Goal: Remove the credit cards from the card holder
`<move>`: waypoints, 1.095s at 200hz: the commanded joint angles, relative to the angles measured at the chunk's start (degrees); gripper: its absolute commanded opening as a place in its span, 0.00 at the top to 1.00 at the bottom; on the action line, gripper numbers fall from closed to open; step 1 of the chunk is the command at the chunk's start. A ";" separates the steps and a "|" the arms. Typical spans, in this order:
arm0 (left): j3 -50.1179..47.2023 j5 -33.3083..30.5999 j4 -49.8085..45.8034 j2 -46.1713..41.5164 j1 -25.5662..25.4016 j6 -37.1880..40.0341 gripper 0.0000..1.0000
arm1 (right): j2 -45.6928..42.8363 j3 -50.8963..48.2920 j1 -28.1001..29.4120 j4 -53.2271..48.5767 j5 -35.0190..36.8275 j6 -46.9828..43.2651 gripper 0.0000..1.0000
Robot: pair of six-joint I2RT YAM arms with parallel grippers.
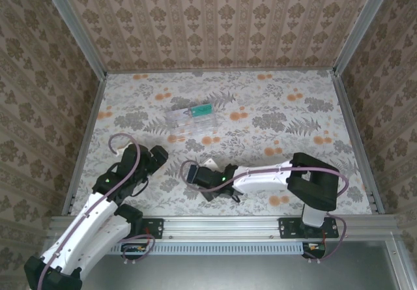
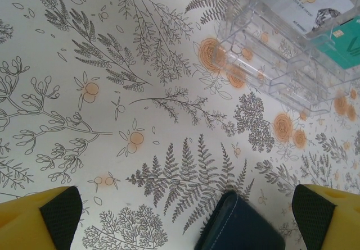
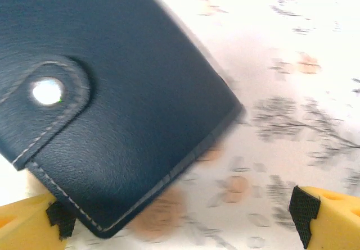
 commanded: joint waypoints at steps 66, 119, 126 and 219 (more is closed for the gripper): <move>2.35 7.57 8.60 10.44 -4.78 12.51 0.00 | 0.02 2.79 -13.09 2.31 1.71 -5.97 0.00; 5.20 3.54 10.64 19.36 -12.15 14.87 0.00 | 6.60 11.71 -17.55 3.46 -3.59 -9.16 0.00; 4.78 3.30 11.34 19.77 -12.10 14.54 0.00 | 7.15 12.89 -17.70 2.61 -3.60 -8.89 0.00; -0.14 6.59 12.85 14.51 -2.06 18.16 0.00 | 2.28 18.19 -10.77 -16.20 -5.72 14.59 0.37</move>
